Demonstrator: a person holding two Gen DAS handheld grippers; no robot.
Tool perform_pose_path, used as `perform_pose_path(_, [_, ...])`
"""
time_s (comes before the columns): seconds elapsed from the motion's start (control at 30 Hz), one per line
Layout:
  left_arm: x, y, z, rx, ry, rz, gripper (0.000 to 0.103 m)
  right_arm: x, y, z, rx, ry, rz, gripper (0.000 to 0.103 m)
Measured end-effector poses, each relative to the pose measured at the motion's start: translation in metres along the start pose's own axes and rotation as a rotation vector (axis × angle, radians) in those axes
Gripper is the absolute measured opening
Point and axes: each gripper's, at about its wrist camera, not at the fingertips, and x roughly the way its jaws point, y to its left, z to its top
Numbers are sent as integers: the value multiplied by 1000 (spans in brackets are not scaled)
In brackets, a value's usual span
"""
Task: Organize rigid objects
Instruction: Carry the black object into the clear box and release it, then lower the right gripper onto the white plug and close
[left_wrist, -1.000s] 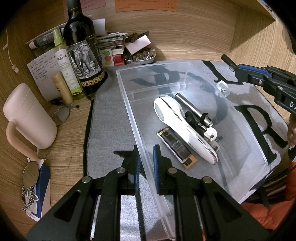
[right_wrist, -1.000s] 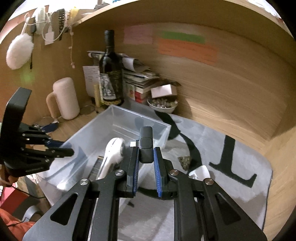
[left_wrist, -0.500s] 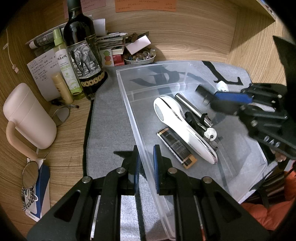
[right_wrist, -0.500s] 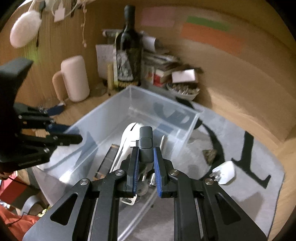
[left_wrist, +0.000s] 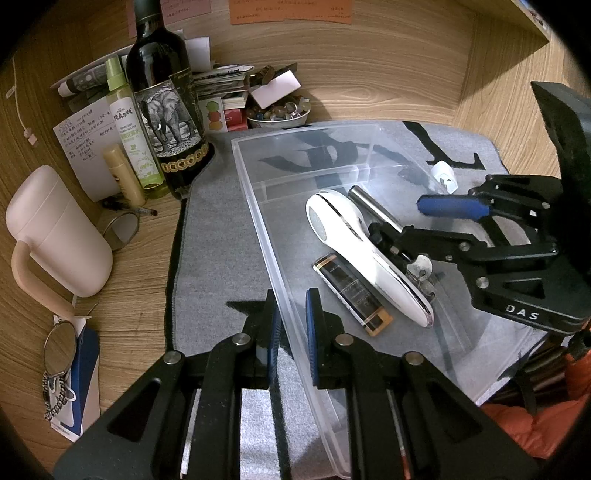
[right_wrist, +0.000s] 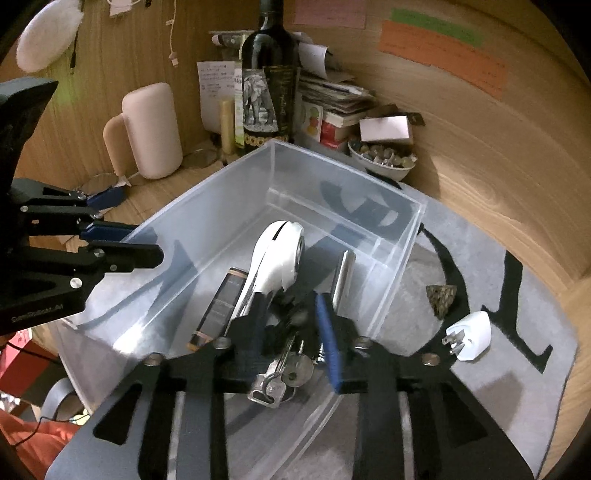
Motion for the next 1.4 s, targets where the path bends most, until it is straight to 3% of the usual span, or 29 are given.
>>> perform_pose_path(0.2, [0,0,0,1,1,0,11,-10,-3,2,11,-22,-13,35])
perform_pose_path(0.27, [0,0,0,1,0,0,11,-15,-6,3,16,-35,-24,43])
perform_pose_path(0.4, [0,0,0,1,0,0,11,-31,-17,7,39,-77,-54,47])
perform_pose_path(0.7, [0,0,0,1,0,1,11,-61,-79,9,165,-134,-185,51])
perform_pose_path(0.77, [0,0,0,2,1,1,11,-60,-94,7,196,-128,-220,59])
perform_pose_path(0.9, [0,0,0,4,2,2,11,-49,-121,0,252,-97,-251,60])
perform_pose_path(1.23, [0,0,0,3,2,2,11,11,-150,-27,346,69,-204,60])
perform_pose_path(1.4, [0,0,-1,3,1,2,11,30,-159,-34,387,103,-185,60])
